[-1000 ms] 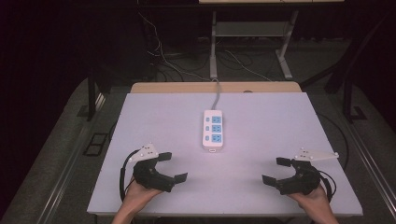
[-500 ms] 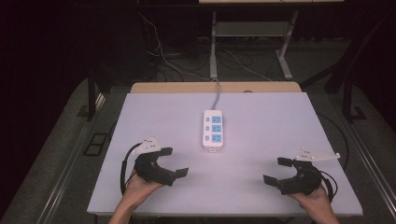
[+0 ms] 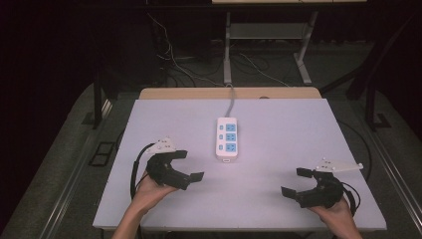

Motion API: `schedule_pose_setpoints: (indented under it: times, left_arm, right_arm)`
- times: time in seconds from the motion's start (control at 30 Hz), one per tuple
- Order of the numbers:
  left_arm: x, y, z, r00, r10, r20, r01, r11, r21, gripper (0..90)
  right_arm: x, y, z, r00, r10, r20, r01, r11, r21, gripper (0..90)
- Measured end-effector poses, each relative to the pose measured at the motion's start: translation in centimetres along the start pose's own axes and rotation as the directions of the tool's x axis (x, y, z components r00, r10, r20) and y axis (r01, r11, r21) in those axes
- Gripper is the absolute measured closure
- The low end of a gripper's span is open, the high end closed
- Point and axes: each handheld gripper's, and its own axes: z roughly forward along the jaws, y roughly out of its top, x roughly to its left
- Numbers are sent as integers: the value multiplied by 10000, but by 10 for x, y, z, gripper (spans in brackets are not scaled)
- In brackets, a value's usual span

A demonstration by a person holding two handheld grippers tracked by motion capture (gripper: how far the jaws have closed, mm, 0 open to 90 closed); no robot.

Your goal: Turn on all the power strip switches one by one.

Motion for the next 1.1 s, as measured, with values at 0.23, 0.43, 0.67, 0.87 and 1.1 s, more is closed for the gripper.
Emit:
schedule_pose_setpoints:
  times: [0.23, 0.43, 0.67, 0.87, 1.1]
  left_arm:
    - [4, 14, 5, 9999, 113, 44, -113, 9999, 101, 0]
    - [5, 29, 7, 9994, 344, 39, -345, 9990, 294, 0]
    - [8, 42, 10, 9986, 529, 49, -531, 9975, 473, 0]
    - [11, 52, 12, 9979, 646, 54, -648, 9959, 631, 0]
    - [16, 62, 19, 9970, 770, 45, -770, 9926, 943, 0]
  right_arm:
    - [-2, 0, -3, 10000, 21, 58, -20, 9999, -146, 5]
    - [-4, 0, -5, 9999, 84, 91, -82, 9998, -187, 5]
    - [-3, -1, -4, 9999, 46, 104, -44, 9999, -141, 5]
    - [-3, -1, -4, 9999, 47, 109, -45, 9999, -152, 5]
    - [-3, -1, -4, 9999, 12, 127, -11, 9999, -139, 5]
